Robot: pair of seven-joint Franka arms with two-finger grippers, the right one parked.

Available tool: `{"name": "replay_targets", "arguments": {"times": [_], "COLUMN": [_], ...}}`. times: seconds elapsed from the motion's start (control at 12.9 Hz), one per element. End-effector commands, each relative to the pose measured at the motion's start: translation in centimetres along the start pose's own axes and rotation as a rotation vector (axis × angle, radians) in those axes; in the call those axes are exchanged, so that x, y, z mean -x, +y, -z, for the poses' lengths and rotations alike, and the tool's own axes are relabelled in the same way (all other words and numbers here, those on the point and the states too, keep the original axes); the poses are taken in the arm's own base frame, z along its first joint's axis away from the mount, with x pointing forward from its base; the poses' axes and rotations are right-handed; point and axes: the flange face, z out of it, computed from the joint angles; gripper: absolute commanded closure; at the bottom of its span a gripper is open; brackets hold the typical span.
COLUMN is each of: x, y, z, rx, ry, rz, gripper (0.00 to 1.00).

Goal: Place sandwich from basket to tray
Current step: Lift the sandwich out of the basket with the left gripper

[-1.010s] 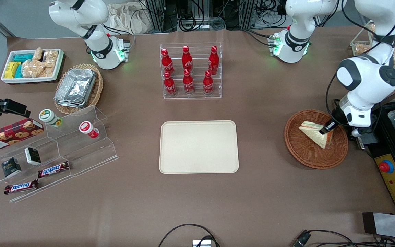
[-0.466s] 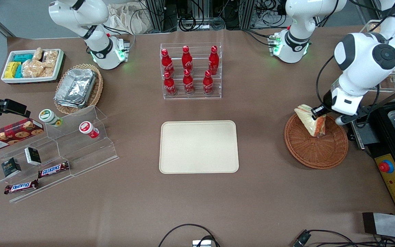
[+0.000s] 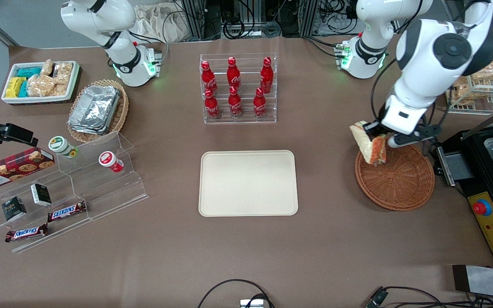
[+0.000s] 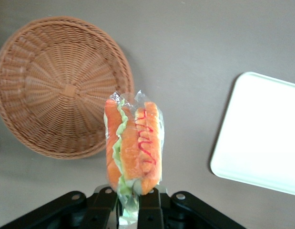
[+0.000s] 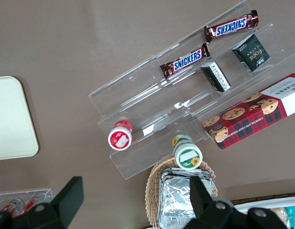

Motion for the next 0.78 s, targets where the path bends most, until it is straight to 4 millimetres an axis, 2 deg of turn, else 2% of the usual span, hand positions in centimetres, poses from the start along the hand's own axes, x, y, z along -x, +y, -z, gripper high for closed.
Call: {"name": "replay_targets", "arguments": {"times": [0.0, 0.54, 0.7], "x": [1.2, 3.2, 3.4], "y": [3.1, 11.0, 13.3], "z": [0.1, -1.1, -2.4], "rx": [-0.033, 0.03, 0.063], "ry": [0.007, -0.018, -0.045], "rz": [-0.051, -0.194, -0.235], "gripper": [0.89, 0.87, 0.87]}}
